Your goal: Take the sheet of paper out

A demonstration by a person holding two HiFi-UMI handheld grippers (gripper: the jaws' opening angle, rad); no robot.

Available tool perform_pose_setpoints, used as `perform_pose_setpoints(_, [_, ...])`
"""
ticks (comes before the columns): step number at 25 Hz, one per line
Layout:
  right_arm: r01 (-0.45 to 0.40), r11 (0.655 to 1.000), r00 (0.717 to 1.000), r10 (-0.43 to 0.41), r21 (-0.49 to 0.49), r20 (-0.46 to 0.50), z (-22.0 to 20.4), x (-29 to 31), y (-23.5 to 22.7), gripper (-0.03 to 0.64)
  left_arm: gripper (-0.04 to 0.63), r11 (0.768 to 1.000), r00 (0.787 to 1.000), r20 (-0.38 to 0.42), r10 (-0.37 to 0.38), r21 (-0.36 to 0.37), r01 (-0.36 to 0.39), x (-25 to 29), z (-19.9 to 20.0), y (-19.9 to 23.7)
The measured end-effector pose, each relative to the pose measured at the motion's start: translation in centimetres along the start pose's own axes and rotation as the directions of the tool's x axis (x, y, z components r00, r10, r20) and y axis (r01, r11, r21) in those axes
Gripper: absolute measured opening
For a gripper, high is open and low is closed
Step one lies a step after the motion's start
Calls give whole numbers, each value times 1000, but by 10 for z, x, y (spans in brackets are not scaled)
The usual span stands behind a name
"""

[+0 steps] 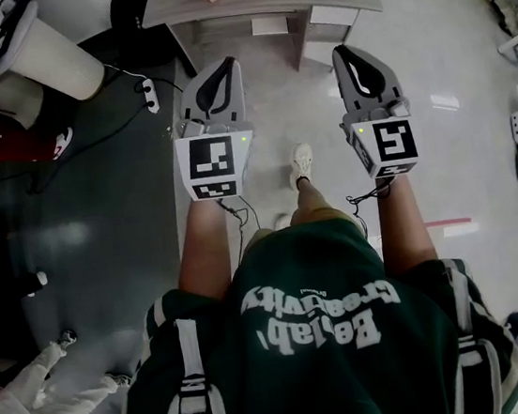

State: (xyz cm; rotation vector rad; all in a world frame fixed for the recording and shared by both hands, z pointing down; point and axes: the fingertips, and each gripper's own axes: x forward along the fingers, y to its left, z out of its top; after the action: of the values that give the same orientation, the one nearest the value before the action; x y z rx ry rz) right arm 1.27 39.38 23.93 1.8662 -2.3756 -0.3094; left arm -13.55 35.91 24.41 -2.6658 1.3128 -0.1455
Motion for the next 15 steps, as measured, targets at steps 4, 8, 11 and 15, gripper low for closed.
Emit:
perform_pose_setpoints(4, [-4,1000,1000,4,3,3,-8,31,-12,37,18,1000,1000,-2,0,5,0,29,-6,12])
perform_pose_setpoints(8, [-16,1000,1000,16,8,-18,-22,69,-29,37,18,1000,1000,-7,16,8,-16,67,-13,31])
perform_pose_setpoints(11, [-37,999,999,37,1,-3,-28,104,-49,37,18,999,999,-22,30,12,-30,100,-17,43])
perform_pose_setpoints(15, [-67,997,998,67,25,2,-41,156,-83,37,18,997,997,-27,71,30,-70,155,-20,63])
